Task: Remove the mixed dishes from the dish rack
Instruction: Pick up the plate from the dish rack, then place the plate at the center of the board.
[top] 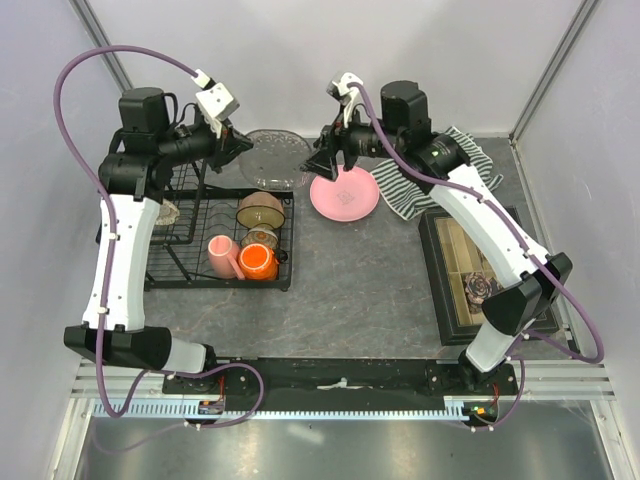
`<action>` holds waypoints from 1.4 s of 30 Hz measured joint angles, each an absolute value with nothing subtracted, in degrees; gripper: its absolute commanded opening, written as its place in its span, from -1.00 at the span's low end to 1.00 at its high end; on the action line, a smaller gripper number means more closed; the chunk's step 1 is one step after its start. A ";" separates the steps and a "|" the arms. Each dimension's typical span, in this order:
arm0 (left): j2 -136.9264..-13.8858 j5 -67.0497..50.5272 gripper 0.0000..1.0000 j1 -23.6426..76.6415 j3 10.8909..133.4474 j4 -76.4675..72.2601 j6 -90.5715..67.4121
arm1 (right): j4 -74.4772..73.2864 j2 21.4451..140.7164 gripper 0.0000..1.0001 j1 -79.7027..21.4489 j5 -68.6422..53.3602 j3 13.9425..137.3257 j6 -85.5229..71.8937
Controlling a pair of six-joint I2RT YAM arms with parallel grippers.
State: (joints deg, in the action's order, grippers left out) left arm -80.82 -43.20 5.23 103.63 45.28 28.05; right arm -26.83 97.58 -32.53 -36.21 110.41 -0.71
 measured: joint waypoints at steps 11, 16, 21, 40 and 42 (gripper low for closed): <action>-80.58 -43.03 -0.92 7.29 101.58 44.18 26.87 | -27.68 99.26 -0.38 -36.16 -32.71 111.92 1.02; -79.72 -42.44 -0.74 8.14 99.13 44.10 26.83 | -28.62 99.96 -0.88 -36.38 -29.63 111.92 2.76; -78.32 -41.52 -0.25 8.16 96.88 42.92 26.83 | -28.95 100.16 -1.00 -36.93 -27.59 111.92 3.55; -65.78 -32.69 0.99 8.23 87.37 29.52 24.75 | -29.10 110.52 -1.00 -25.63 -21.21 111.24 3.05; -64.73 -32.49 0.99 8.23 85.78 29.06 24.75 | -28.93 115.22 -1.00 -21.89 -22.35 112.66 1.34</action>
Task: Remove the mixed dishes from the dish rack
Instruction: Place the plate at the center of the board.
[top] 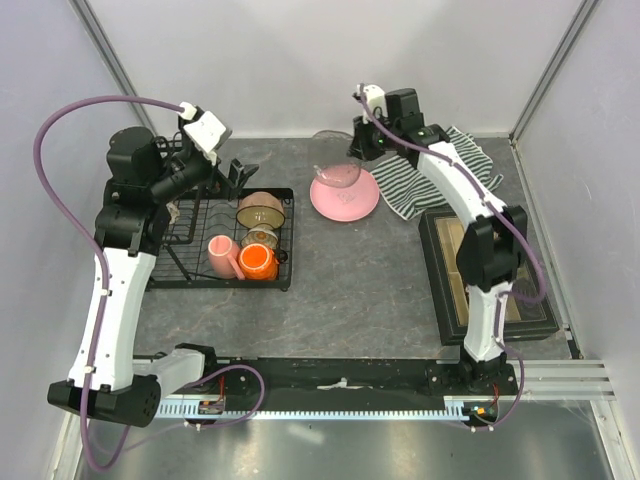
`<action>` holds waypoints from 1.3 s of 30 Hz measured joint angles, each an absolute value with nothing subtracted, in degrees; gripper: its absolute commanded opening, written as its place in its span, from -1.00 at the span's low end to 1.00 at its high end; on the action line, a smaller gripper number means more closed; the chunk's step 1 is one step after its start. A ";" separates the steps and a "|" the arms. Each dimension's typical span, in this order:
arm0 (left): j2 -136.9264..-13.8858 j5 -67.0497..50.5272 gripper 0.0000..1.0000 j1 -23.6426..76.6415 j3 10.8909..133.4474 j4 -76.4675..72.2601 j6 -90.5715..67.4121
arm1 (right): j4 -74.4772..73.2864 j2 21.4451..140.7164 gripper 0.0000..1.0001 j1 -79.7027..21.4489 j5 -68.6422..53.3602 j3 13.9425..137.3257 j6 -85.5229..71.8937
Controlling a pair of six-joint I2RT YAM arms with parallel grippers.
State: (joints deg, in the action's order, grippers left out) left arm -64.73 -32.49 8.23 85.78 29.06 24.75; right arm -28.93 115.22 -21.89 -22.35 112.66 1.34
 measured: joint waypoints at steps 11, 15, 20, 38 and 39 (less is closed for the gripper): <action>-64.20 -31.68 0.99 8.23 82.11 29.08 24.75 | -29.28 130.80 -1.00 -14.96 -27.68 115.24 -2.92; -64.18 -31.70 0.99 8.23 82.04 29.08 24.75 | -29.15 132.86 -1.00 -15.00 -31.46 115.59 -4.38; -63.59 -31.75 0.99 8.23 80.58 29.43 24.75 | -28.77 134.34 -1.00 -14.26 -35.42 116.01 -6.11; -62.46 -31.83 0.99 8.23 79.29 30.33 24.77 | -26.55 139.70 -1.00 -10.55 -43.51 117.16 -9.26; -62.46 -31.83 0.99 8.23 79.26 30.33 24.77 | -26.61 139.83 -0.99 -10.55 -43.59 117.16 -9.26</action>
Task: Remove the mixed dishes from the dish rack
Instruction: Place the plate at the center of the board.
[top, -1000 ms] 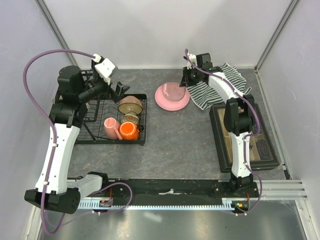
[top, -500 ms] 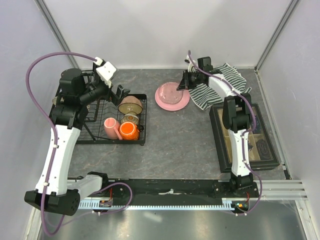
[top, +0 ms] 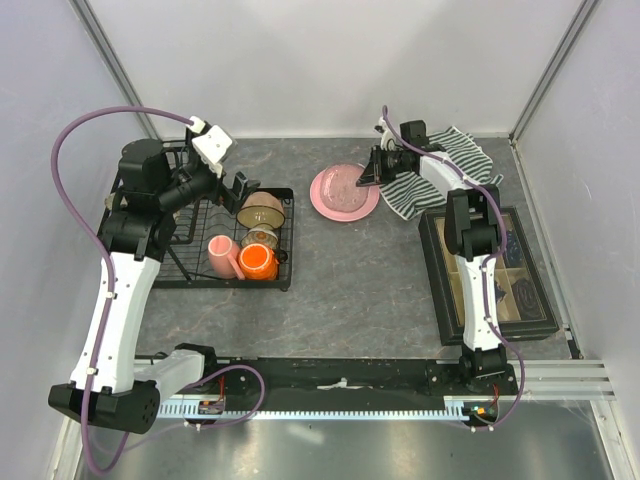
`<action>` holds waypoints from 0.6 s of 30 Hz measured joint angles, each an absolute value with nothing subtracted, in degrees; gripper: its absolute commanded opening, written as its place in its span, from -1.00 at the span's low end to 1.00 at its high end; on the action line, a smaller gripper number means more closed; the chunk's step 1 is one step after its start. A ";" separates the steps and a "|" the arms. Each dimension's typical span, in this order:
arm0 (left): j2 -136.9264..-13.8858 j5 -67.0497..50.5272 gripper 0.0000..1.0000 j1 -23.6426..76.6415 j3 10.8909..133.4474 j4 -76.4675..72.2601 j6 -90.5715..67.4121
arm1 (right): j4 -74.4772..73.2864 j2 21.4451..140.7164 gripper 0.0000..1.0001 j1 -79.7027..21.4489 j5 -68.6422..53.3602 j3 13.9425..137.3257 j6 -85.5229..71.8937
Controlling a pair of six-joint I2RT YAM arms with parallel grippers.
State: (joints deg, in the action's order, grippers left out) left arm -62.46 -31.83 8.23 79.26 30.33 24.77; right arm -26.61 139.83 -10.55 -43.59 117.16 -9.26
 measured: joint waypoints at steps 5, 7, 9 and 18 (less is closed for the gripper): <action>-62.41 -31.83 0.99 8.23 78.70 30.37 24.80 | -26.55 140.53 -0.70 -10.63 -43.88 117.60 -9.26; -62.41 -31.83 0.99 8.23 78.48 30.41 24.80 | -26.55 140.53 -0.57 -10.63 -43.86 117.60 -9.26; -62.41 -31.81 0.99 8.23 78.35 30.46 24.80 | -26.55 140.53 -0.49 -10.63 -43.77 117.60 -9.17; -62.15 -31.79 0.99 8.23 77.80 30.76 24.93 | -26.76 140.53 0.01 -10.61 -42.61 117.60 -7.57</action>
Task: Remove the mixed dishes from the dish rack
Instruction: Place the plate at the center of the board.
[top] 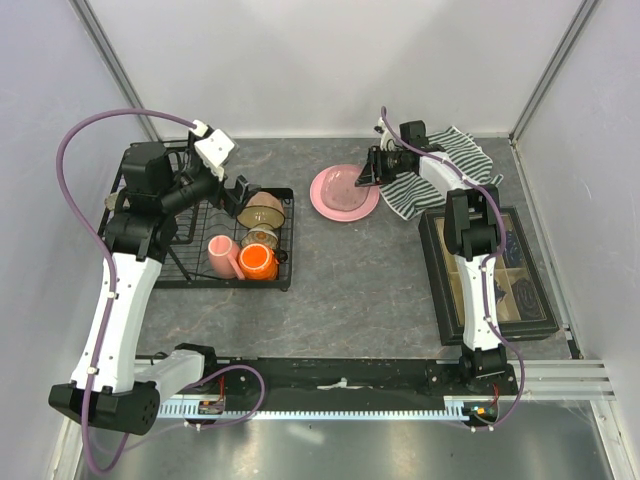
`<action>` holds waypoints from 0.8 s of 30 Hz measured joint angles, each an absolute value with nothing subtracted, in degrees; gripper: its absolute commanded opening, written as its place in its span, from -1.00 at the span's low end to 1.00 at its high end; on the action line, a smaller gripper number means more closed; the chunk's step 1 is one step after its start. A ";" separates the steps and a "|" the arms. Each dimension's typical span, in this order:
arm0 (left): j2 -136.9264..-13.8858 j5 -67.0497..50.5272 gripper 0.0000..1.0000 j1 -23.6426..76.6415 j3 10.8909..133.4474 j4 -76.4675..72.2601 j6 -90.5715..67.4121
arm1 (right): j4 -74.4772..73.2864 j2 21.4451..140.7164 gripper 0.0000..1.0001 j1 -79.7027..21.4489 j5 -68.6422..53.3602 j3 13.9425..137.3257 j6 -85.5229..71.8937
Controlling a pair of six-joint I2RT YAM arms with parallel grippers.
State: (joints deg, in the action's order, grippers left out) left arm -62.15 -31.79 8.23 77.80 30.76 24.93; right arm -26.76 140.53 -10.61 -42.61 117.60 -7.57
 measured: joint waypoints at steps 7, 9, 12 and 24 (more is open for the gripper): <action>-61.58 -31.53 0.99 8.23 77.38 30.98 25.76 | -27.59 140.53 0.28 -10.59 -40.45 117.60 -6.13; -61.25 -31.31 0.99 8.23 77.38 31.03 26.28 | -27.92 140.53 0.29 -10.59 -39.79 117.60 -5.74; -60.97 -30.33 0.99 8.23 77.38 31.16 27.24 | -28.01 140.31 0.32 -10.66 -39.00 117.60 -5.21; -61.01 -22.52 0.99 8.23 77.49 33.32 35.92 | -30.35 135.55 0.38 -10.76 -34.02 117.01 -1.91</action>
